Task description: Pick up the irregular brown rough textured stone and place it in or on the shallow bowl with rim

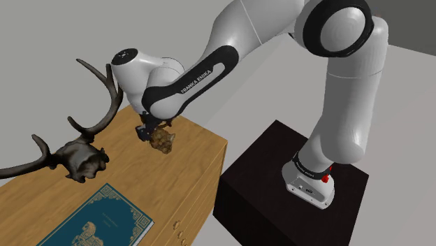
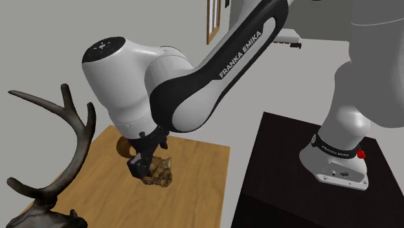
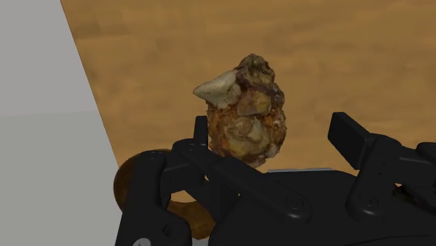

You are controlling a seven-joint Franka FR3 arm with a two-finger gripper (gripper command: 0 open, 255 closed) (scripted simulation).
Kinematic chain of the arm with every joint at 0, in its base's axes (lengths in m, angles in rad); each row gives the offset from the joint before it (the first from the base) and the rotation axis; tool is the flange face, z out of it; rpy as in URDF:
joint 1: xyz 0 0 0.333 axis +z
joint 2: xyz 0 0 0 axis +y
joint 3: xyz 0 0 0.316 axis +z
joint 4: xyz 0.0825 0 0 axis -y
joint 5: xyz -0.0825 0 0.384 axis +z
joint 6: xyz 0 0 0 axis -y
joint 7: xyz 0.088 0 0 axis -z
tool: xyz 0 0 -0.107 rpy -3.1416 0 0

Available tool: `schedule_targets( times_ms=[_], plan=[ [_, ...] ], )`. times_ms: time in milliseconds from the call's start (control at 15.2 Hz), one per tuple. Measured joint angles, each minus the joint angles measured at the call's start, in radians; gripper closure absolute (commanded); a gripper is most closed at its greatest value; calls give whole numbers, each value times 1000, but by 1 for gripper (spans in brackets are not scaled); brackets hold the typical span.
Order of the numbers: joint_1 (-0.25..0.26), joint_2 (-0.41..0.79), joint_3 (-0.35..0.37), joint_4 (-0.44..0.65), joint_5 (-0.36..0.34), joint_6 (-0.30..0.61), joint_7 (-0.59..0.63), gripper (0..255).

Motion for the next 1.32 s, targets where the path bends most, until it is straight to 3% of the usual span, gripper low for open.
schedule_targets(
  times_ms=[264,1056,1122,1320],
  plan=[
    [34,83,-12,58,-35,7,28,0],
    [41,128,-28,44,-64,65,48,0],
    [41,128,-28,45,-65,64,48,255],
    [40,126,-28,47,-65,53,48,255]
  ],
)
